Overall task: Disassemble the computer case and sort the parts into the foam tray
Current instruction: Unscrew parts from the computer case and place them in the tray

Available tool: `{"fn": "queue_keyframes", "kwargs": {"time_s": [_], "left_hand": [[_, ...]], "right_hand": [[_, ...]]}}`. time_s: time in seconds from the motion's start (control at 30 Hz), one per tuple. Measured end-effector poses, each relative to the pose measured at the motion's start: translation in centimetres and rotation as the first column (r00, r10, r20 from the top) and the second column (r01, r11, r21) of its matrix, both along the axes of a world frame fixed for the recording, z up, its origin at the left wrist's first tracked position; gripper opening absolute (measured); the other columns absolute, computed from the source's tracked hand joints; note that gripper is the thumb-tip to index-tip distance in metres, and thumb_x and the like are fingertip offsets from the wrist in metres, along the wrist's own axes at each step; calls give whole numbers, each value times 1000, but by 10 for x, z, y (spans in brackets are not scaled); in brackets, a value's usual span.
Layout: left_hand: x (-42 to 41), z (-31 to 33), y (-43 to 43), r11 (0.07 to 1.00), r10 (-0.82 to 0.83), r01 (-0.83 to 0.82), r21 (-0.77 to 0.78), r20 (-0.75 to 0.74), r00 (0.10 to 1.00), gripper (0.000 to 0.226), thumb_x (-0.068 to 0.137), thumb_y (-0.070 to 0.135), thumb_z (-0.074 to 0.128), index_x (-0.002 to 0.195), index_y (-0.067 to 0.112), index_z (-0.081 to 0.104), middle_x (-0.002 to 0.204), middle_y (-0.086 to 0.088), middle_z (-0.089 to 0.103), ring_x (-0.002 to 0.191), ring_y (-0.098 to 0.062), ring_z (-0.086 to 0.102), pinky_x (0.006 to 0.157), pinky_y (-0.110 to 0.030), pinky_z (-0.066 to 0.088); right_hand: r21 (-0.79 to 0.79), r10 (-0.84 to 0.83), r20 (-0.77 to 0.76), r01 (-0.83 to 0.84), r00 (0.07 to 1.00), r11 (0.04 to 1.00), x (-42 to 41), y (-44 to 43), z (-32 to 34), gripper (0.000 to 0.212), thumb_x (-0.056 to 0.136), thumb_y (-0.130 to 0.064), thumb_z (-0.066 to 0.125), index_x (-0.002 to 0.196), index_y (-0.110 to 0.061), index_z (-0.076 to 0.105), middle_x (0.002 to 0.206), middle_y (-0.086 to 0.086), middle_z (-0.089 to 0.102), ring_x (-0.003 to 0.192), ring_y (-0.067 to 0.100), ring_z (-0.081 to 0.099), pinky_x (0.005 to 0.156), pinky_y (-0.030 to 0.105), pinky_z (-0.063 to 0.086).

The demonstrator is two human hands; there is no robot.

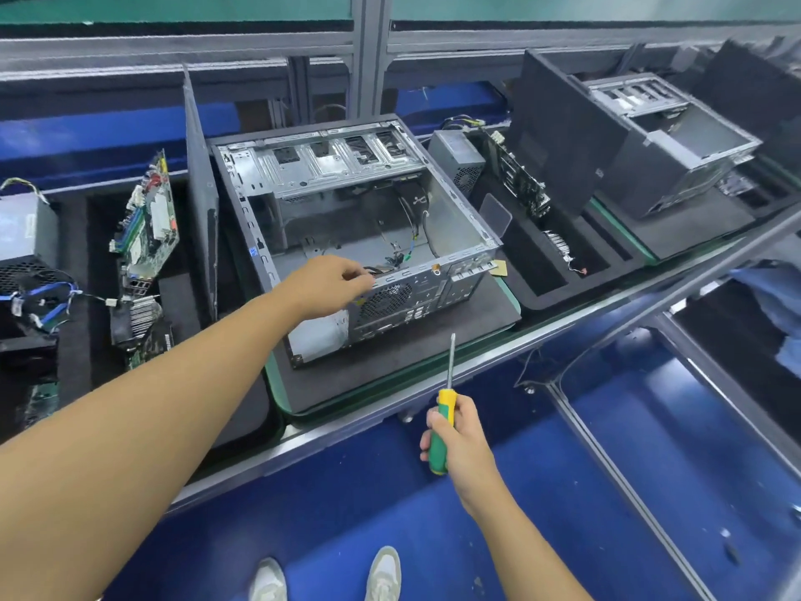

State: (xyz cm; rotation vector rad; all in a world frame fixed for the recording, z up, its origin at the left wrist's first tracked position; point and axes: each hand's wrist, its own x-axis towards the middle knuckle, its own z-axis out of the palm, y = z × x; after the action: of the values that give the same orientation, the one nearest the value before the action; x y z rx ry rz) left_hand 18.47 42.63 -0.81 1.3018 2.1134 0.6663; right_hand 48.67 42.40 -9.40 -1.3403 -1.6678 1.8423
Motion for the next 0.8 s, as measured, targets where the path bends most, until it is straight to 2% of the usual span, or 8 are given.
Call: {"fn": "queue_keyframes", "kwargs": {"time_s": [0.1,0.27,0.33,0.4,0.47,0.57,0.67,0.8], "left_hand": [[-9,5,6,998,-24,28,-61,65,998,21,98,39,56,102,26,72,101,10,70,90,-5,63,69,-20,43],[-20,13,13,988,38,4,-155,267,963,26,93,39,68,116,28,71,111,13,66,96,3,56,92,-27,35],[-20,11,14,982,114,-54,-183,337,934,28,93,34,68,120,27,70,115,8,68,100,-8,59,89,-30,38],[-18,8,16,972,215,-158,-173,397,892,22,95,26,67,116,26,72,112,2,70,94,-16,60,73,-28,46],[-14,6,17,956,293,-267,-120,410,864,17,97,20,64,110,27,73,109,3,69,89,-15,59,63,-27,51],[-9,4,19,925,345,-378,38,335,877,21,98,18,62,112,28,74,113,4,69,97,-13,61,83,-35,51],[-6,12,19,871,404,-457,178,267,875,21,98,26,62,96,44,74,93,18,71,79,-7,59,67,-25,44],[-8,36,15,879,306,-364,308,221,926,22,97,29,62,95,49,72,101,20,69,93,-1,60,74,-20,43]], "right_hand": [[17,25,-44,-24,999,1000,-2,10,10,6,88,-35,57,92,-39,54,75,-6,64,69,18,60,68,39,55],[26,43,-94,-41,995,999,1,31,28,7,91,-32,58,93,-37,55,73,1,64,70,17,61,66,34,54],[27,53,-115,-50,992,998,1,39,34,8,90,-31,58,94,-38,56,73,-2,63,71,18,61,67,36,53],[29,71,-133,-68,989,997,1,46,39,9,89,-32,59,94,-39,56,73,-1,63,70,19,60,67,36,53],[31,97,-138,-94,986,995,2,53,42,9,88,-33,60,94,-39,56,74,2,63,70,18,60,67,36,53],[43,141,-134,-137,981,990,3,62,43,10,85,-31,60,91,-34,52,77,-1,63,71,20,61,78,48,53],[84,182,-74,-175,981,981,-4,75,50,10,79,-38,56,85,-37,48,69,-2,60,68,19,57,86,55,52],[214,227,-53,-211,972,954,-25,94,77,12,83,-41,60,82,-33,51,58,-1,54,55,17,52,64,37,50]]}}
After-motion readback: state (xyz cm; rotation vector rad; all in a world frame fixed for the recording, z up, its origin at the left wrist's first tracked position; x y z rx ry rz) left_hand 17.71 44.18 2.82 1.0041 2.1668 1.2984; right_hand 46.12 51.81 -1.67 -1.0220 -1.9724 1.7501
